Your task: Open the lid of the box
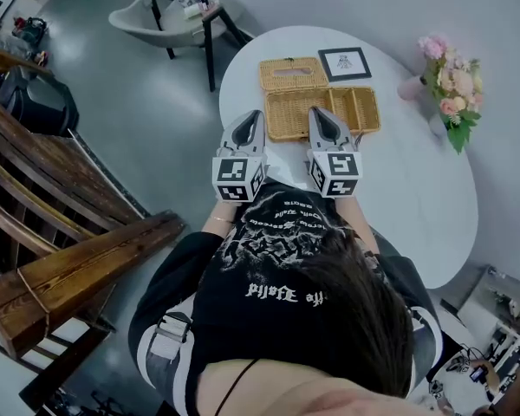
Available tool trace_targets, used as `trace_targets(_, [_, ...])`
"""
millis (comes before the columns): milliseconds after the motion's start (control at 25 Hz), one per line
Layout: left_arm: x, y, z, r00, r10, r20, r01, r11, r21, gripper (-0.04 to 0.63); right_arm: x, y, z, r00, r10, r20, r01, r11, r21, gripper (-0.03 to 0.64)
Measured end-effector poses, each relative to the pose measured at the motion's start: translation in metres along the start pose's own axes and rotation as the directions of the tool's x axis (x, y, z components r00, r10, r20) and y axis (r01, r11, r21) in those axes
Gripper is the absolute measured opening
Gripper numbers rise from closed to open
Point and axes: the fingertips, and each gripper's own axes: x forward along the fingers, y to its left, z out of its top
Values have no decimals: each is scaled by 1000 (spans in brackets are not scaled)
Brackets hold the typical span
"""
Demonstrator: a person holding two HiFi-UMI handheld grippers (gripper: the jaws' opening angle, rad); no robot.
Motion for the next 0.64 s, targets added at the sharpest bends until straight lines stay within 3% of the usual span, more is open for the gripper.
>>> trace_targets(640, [3,0,-6,1000,-11,-17,12,1000,7,28,4,1,-7,1000,13,-11,-14,1000,-19,26])
